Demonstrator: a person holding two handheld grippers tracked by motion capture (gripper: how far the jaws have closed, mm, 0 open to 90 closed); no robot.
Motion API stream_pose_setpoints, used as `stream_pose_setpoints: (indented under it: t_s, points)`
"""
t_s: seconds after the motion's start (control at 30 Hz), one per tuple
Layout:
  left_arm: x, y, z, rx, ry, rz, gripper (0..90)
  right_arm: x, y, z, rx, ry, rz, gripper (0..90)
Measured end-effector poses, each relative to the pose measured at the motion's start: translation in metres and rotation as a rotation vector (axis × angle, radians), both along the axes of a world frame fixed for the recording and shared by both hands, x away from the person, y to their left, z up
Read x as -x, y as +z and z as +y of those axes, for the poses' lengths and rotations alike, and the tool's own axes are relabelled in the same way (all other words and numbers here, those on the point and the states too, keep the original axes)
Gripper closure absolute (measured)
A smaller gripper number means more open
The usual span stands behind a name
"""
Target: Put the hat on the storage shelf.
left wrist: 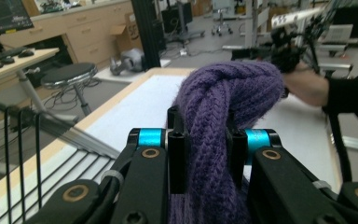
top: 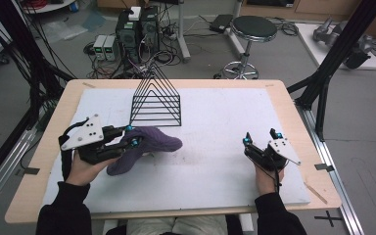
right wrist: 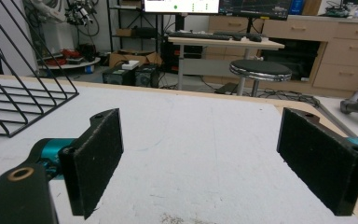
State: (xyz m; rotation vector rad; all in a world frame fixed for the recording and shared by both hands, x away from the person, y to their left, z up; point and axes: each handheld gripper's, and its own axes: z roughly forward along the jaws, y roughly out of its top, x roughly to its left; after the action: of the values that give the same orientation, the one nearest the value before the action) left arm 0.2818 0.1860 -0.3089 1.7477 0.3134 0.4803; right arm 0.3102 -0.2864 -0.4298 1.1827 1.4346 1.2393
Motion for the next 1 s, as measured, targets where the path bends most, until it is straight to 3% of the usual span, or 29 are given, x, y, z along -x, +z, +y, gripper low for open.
stream_pose_setpoints:
  t_s: [0.1,0.23,0.33,0.4,0.5,0.53,0.6,0.63,0.7,0.73,0.77,0.87,0.93,0.97,1.0]
  points:
    - [-0.002,0.009,-0.004,0.007,-0.015,-0.004,77.1,-0.001,0.0,-0.001,0.003,0.02,0.007,13.0]
    - [-0.003,0.02,-0.008,0.052,-0.038,-0.021,77.3,-0.002,0.002,-0.001,-0.012,0.058,0.01,12.5]
    - [-0.004,0.026,-0.01,0.083,-0.051,-0.031,77.4,-0.002,0.004,0.001,-0.024,0.119,0.012,12.5]
    - [-0.005,0.029,-0.011,0.082,-0.053,-0.035,77.5,-0.002,0.004,0.002,-0.027,0.136,0.01,12.5]
    - [-0.007,0.031,-0.013,0.089,-0.058,-0.036,77.5,-0.001,0.008,0.008,-0.034,0.223,0.007,12.4]
    - [-0.008,0.032,-0.014,0.095,-0.06,-0.036,77.5,-0.001,0.008,0.008,-0.034,0.223,0.007,12.4]
    - [-0.01,0.034,-0.015,0.11,-0.069,-0.034,77.5,-0.003,0.01,0.015,-0.029,0.31,0.018,12.4]
    - [-0.01,0.035,-0.015,0.112,-0.071,-0.033,77.5,-0.003,0.01,0.015,-0.029,0.31,0.018,12.4]
    - [-0.011,0.035,-0.017,0.115,-0.078,-0.036,77.5,-0.003,0.012,0.02,-0.027,0.364,0.023,12.4]
    - [-0.011,0.036,-0.018,0.116,-0.08,-0.038,77.5,-0.004,0.013,0.025,-0.029,0.418,0.034,12.4]
    - [-0.011,0.036,-0.018,0.117,-0.083,-0.038,77.5,-0.004,0.013,0.025,-0.029,0.418,0.034,12.4]
    - [-0.011,0.036,-0.021,0.119,-0.086,-0.041,77.5,-0.005,0.016,0.034,-0.021,0.495,0.044,12.3]
    - [-0.012,0.035,-0.026,0.107,-0.085,-0.042,77.5,-0.01,0.019,0.045,0.031,0.624,0.053,12.3]
    - [-0.012,0.034,-0.028,0.096,-0.087,-0.046,77.5,-0.01,0.019,0.045,0.031,0.624,0.053,12.3]
    - [-0.012,0.034,-0.031,0.093,-0.091,-0.045,77.5,-0.012,0.02,0.05,0.062,0.674,0.056,12.3]
